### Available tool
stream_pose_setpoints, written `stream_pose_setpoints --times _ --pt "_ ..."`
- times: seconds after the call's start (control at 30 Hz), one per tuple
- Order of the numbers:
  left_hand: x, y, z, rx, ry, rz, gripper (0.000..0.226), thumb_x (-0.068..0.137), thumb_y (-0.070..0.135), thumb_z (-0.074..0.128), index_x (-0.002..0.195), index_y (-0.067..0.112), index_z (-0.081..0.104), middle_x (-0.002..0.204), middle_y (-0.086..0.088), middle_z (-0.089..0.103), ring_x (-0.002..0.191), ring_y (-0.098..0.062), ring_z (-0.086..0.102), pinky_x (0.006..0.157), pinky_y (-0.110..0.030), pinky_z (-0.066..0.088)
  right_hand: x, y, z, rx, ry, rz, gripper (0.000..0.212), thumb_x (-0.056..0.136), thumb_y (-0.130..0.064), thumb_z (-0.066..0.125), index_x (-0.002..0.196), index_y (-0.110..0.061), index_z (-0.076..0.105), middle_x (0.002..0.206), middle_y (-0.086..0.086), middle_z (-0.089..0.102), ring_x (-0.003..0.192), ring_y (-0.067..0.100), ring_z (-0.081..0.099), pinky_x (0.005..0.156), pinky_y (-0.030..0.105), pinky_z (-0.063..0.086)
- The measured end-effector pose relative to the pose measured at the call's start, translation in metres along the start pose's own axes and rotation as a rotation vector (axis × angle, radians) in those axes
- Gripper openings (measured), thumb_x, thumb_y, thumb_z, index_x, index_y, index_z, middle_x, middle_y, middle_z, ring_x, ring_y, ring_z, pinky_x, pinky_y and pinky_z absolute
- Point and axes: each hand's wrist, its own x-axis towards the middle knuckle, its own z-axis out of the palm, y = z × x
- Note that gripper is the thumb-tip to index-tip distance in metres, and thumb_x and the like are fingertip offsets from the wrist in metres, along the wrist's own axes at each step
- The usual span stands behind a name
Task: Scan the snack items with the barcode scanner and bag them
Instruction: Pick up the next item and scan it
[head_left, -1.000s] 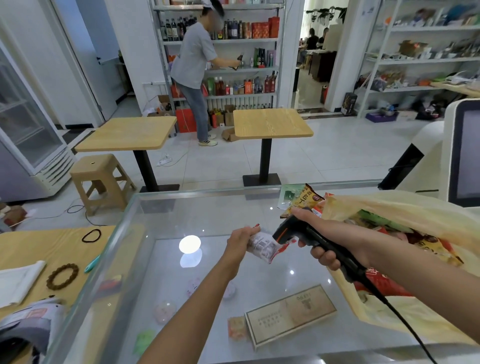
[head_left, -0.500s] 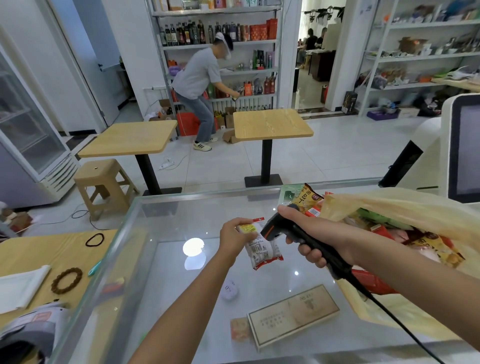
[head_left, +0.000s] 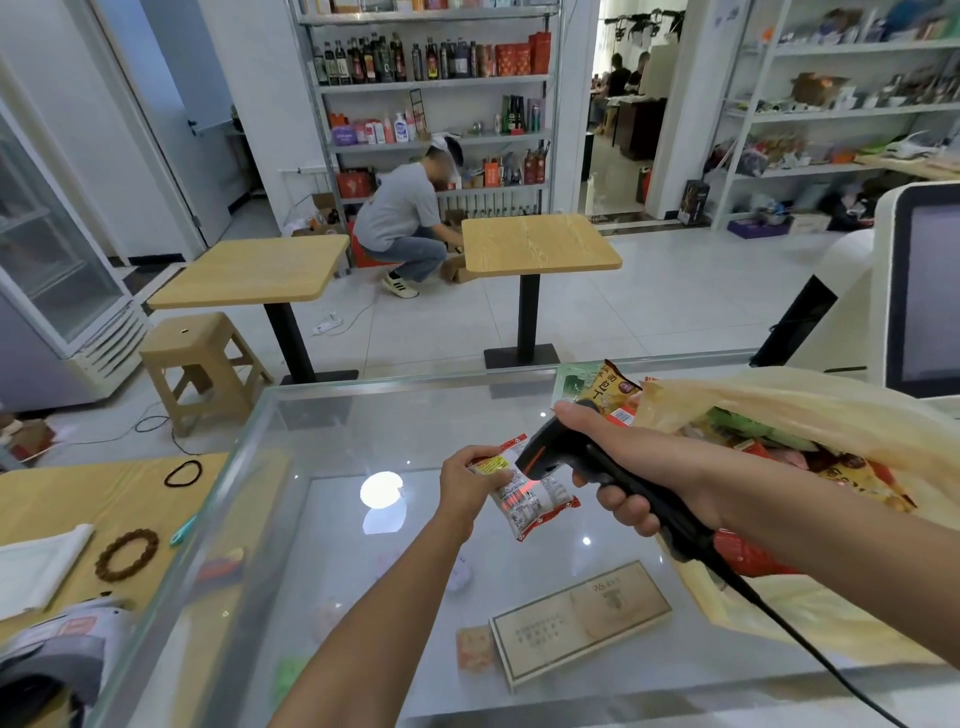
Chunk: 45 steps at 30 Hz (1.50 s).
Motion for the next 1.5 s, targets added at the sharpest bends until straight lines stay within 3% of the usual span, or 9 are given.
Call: stream_pose_setpoints --times 0.5,0.7,0.87,0.97,1.07,1.17,1.37,1.5 --pt "-0.004 -0.006 -0.001 -0.096 -0.013 -0.012 0.034 0.078 -0.008 0.069 0.109 0.004 0.064 0.109 -0.011 0.061 0.082 -0.011 0.059 0.052 -0.008 0.050 -0.019 0.004 -0.005 0.027 0.013 -0.027 0.071 0.068 -0.079 0.050 0.092 -0.012 0.052 0.055 -0.001 0.039 0.038 0.009 0.032 0.035 0.018 0.029" --pt "-0.006 -0.008 0.001 -0.068 -0.003 -0.011 0.032 0.080 -0.006 0.067 0.110 0.005 0.063 0.110 -0.009 0.061 0.081 -0.010 0.059 0.052 -0.008 0.050 -0.015 0.009 -0.004 0.007 0.012 -0.020 0.066 0.072 -0.078 0.047 0.086 -0.013 0.049 0.051 -0.003 0.041 0.037 0.008 0.033 0.035 0.017 0.028" --pt "-0.006 -0.011 0.001 -0.071 -0.002 -0.021 0.030 0.082 -0.003 0.067 0.109 0.008 0.062 0.107 -0.006 0.060 0.079 -0.010 0.058 0.053 -0.008 0.050 -0.013 0.014 -0.008 -0.002 -0.005 -0.018 0.074 0.055 -0.081 0.051 0.086 -0.014 0.045 0.051 -0.003 0.039 0.038 0.009 0.031 0.035 0.017 0.027" --pt "-0.004 -0.012 0.001 -0.096 0.003 -0.025 0.030 0.082 -0.003 0.067 0.110 0.008 0.062 0.108 -0.006 0.060 0.080 -0.011 0.059 0.055 -0.011 0.051 -0.007 0.017 -0.012 0.045 -0.022 -0.028 0.069 0.066 -0.080 0.050 0.085 -0.014 0.048 0.053 -0.002 0.040 0.038 0.009 0.032 0.035 0.017 0.029" --pt "-0.001 -0.015 -0.002 -0.184 0.048 -0.039 0.029 0.081 -0.005 0.067 0.107 0.007 0.064 0.108 -0.008 0.061 0.084 -0.012 0.059 0.061 -0.014 0.050 0.014 0.028 -0.010 0.127 -0.019 -0.025 0.067 0.073 -0.076 0.051 0.089 -0.011 0.053 0.053 -0.002 0.043 0.038 0.009 0.036 0.034 0.017 0.031" --pt "0.005 -0.020 -0.006 -0.305 0.134 -0.047 0.030 0.078 -0.006 0.069 0.106 0.005 0.065 0.110 -0.015 0.064 0.093 -0.023 0.062 0.068 -0.022 0.051 0.051 0.051 0.000 0.159 0.050 -0.006 0.067 0.077 -0.074 0.052 0.094 -0.009 0.054 0.053 -0.001 0.046 0.039 0.010 0.041 0.037 0.019 0.034" --pt "0.010 -0.024 -0.013 -0.409 0.225 -0.105 0.032 0.079 -0.005 0.069 0.107 0.009 0.066 0.111 -0.013 0.065 0.103 -0.029 0.061 0.094 -0.041 0.051 0.109 0.091 0.014 0.190 0.154 0.028 0.068 0.079 -0.069 0.057 0.095 -0.003 0.055 0.059 0.009 0.057 0.046 0.018 0.054 0.045 0.024 0.045" --pt "0.006 -0.026 -0.012 -0.470 0.205 -0.115 0.033 0.078 -0.006 0.069 0.108 0.006 0.066 0.113 -0.016 0.065 0.104 -0.032 0.061 0.096 -0.043 0.049 0.122 0.099 0.018 0.175 0.214 -0.004 0.068 0.082 -0.070 0.051 0.087 -0.002 0.058 0.069 0.014 0.065 0.055 0.023 0.062 0.054 0.027 0.051"
